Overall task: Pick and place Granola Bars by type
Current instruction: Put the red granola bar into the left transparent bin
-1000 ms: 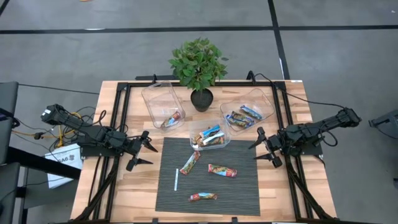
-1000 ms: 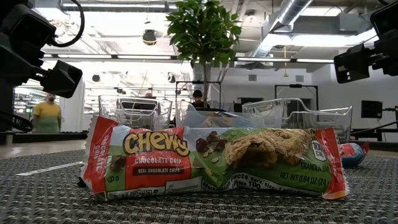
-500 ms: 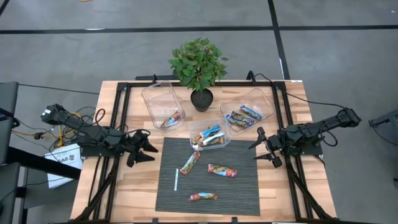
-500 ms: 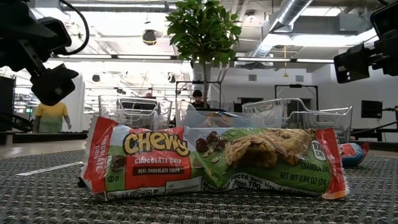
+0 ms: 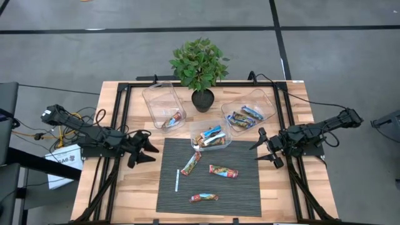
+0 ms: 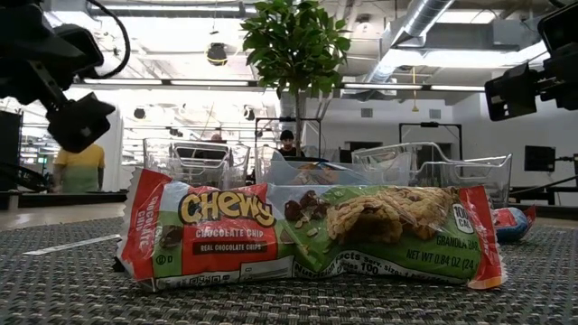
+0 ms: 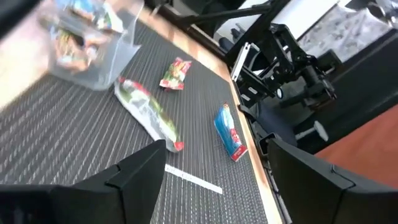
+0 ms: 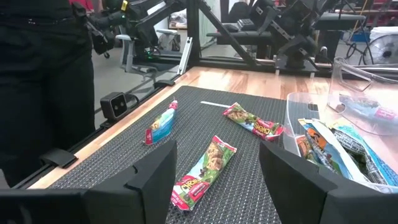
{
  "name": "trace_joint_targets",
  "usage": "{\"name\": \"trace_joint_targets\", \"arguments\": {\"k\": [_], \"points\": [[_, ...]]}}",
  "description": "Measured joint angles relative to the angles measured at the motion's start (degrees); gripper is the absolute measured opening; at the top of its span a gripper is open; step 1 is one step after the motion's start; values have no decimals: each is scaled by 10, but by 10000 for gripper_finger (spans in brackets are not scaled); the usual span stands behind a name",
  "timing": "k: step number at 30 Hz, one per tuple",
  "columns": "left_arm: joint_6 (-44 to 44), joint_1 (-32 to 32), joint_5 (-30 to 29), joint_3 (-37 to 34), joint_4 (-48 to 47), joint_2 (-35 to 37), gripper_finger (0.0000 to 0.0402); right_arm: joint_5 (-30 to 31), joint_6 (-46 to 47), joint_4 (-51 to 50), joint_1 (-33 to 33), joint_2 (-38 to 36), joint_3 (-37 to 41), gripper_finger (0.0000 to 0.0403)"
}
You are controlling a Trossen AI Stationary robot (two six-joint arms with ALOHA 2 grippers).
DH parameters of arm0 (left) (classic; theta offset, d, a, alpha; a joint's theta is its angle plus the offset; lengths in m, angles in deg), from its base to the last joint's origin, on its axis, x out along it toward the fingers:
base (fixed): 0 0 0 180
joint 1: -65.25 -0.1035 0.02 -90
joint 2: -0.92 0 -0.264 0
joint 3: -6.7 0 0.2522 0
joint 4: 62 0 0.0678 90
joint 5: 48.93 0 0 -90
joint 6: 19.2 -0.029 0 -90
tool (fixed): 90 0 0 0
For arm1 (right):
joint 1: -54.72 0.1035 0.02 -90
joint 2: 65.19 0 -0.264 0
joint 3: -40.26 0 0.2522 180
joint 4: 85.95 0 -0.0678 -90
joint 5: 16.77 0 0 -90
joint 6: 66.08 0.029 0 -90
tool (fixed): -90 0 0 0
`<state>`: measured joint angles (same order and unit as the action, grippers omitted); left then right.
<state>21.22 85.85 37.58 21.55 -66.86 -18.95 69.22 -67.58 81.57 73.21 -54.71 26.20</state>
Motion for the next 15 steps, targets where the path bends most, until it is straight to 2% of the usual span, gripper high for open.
{"name": "trace_joint_targets", "arguments": {"k": [5, 8, 15], "points": [[-101, 0, -6, 35, -3, -3, 274, 0, 0, 0, 0, 0, 0, 221], [-159, 0, -35, 74, -15, -23, 274, 0, 0, 0, 0, 0, 0, 221], [-242, 0, -132, 197, -82, -138, 274, 0, 0, 0, 0, 0, 0, 221]]}}
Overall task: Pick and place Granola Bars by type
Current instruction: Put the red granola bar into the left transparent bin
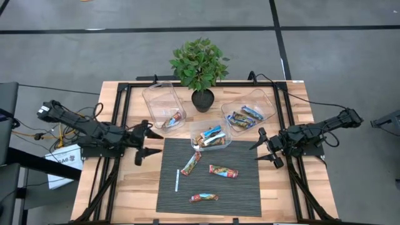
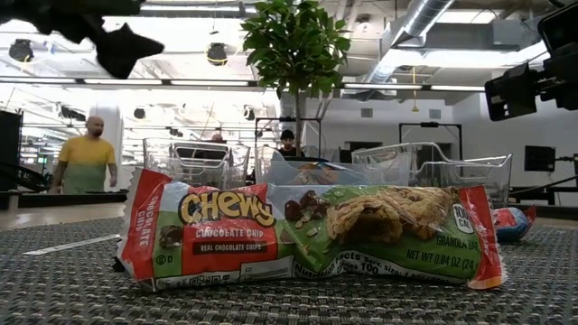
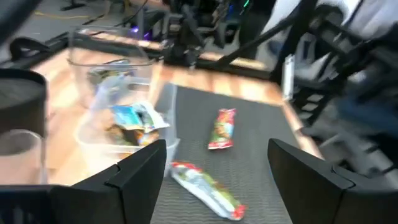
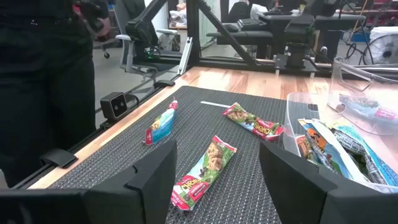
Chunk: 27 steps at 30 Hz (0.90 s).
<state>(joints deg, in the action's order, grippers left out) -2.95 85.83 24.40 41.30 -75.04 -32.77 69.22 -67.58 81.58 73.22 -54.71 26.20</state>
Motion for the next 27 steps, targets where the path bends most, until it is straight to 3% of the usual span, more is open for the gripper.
{"name": "trace_joint_targets", "arguments": {"k": [8, 13, 20, 27], "points": [[-5, 0, -27, 152, -128, -181, 274, 0, 0, 0, 0, 0, 0, 221], [65, -3, -24, 215, -181, -262, 274, 0, 0, 0, 0, 0, 0, 221], [221, -3, 49, 266, -236, -365, 274, 0, 0, 0, 0, 0, 0, 221], [308, -2, 108, 294, -233, -446, 274, 0, 0, 0, 0, 0, 0, 221]]}}
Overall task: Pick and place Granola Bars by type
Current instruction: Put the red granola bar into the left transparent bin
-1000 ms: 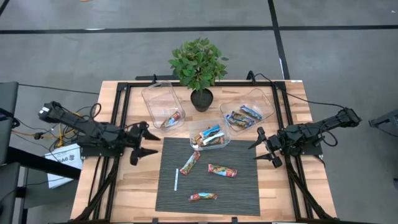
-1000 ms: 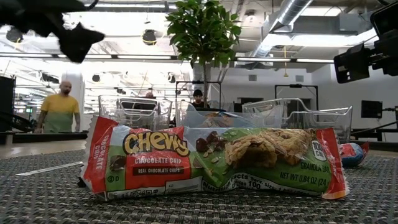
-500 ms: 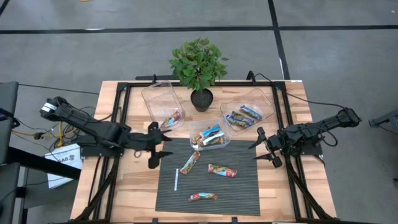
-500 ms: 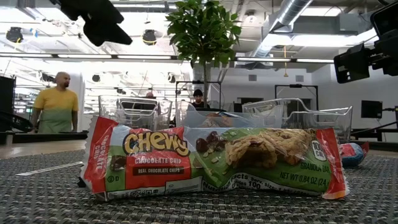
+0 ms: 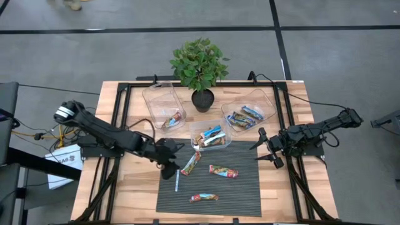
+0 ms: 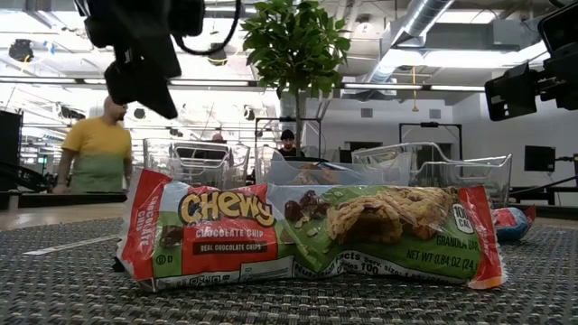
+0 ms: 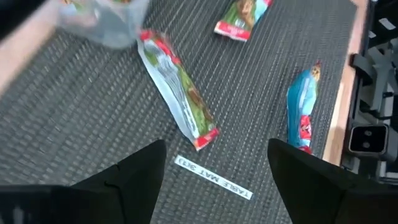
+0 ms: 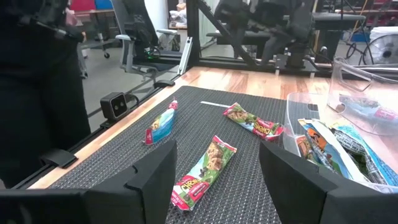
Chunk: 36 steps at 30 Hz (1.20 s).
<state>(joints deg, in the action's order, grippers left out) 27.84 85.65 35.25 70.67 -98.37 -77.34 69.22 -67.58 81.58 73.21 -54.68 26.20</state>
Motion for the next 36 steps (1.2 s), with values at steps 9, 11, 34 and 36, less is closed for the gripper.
{"name": "trace_joint_targets", "arguments": {"k": [9, 11, 34, 36], "points": [[70, -6, 7, 81, -3, -103, 274, 0, 0, 0, 0, 0, 0, 221], [77, -11, 6, 105, -11, -128, 274, 0, 0, 0, 0, 0, 0, 221], [144, -68, 35, 210, -94, -301, 274, 0, 0, 6, 0, 1, 0, 221], [144, -68, 40, 219, -89, -310, 274, 0, 0, -1, 0, 2, 0, 221]]}}
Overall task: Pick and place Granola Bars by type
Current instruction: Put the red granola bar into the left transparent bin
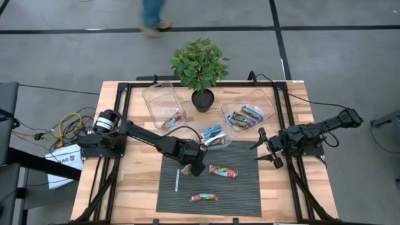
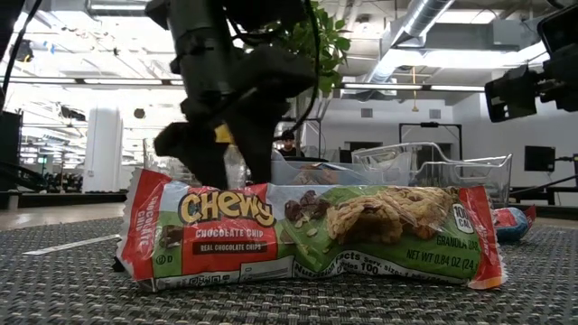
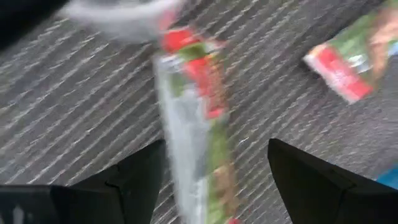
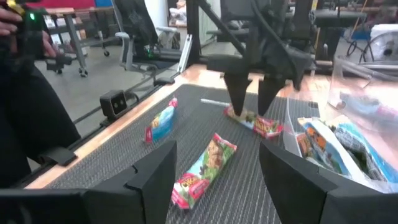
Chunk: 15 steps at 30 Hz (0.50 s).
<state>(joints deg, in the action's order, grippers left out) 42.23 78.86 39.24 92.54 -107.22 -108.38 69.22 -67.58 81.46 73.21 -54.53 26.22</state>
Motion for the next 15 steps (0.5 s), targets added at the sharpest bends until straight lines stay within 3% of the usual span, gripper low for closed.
{"name": "trace_joint_targets", "arguments": {"k": [15], "points": [[-2, 0, -15, 6, -25, -6, 272, 0, 0, 5, 0, 6, 0, 221]]}}
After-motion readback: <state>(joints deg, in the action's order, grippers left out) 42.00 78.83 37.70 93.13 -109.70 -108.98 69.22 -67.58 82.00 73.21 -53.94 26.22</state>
